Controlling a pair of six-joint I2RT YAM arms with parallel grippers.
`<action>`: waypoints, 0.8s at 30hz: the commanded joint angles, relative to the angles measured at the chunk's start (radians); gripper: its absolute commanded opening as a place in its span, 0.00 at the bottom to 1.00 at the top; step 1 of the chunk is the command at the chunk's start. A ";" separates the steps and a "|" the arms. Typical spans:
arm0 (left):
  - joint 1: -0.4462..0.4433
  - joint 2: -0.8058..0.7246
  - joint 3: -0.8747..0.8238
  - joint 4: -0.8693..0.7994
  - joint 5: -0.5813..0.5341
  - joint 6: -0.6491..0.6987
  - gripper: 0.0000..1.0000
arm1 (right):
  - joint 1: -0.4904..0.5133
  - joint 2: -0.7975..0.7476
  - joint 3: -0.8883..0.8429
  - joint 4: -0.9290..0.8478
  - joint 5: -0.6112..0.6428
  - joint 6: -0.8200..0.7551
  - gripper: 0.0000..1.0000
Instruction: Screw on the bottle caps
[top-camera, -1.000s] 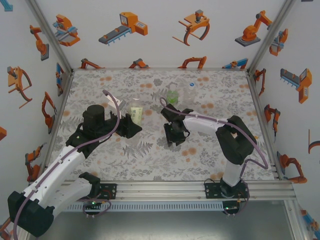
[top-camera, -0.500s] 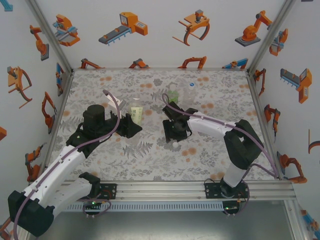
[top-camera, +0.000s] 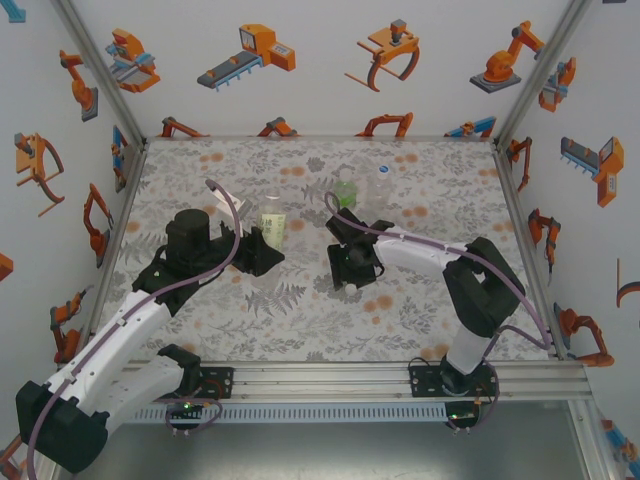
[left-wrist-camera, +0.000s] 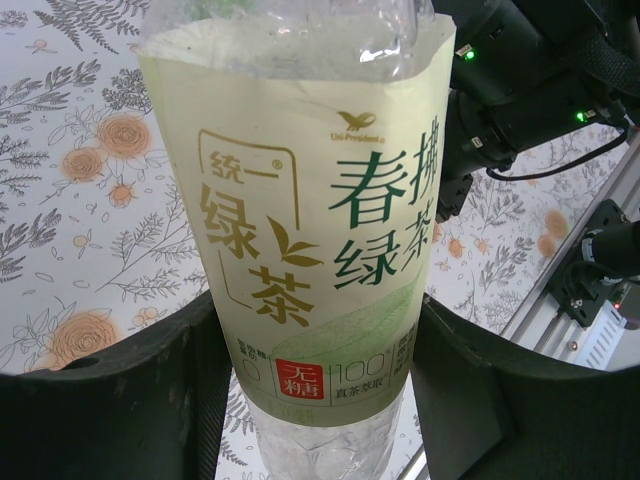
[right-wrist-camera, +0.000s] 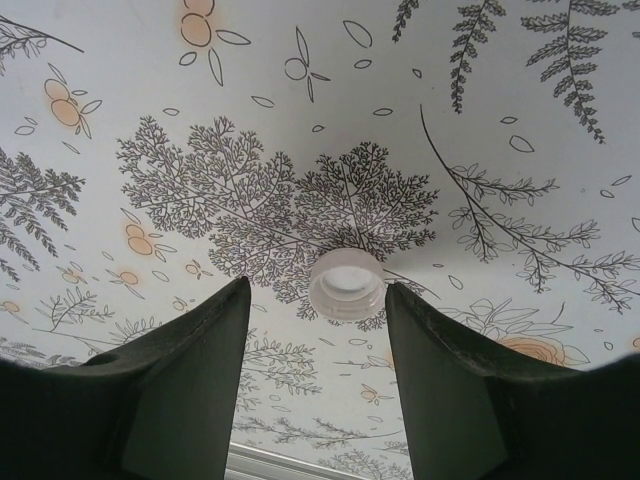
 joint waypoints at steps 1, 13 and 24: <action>0.003 -0.005 0.029 0.033 0.023 -0.006 0.00 | -0.003 0.005 -0.009 0.003 0.013 0.013 0.53; 0.004 -0.002 0.030 0.034 0.024 -0.006 0.00 | -0.003 0.024 -0.030 0.029 0.002 0.020 0.48; 0.003 -0.005 0.030 0.032 0.020 -0.005 0.00 | -0.004 -0.023 -0.007 -0.014 0.029 0.015 0.48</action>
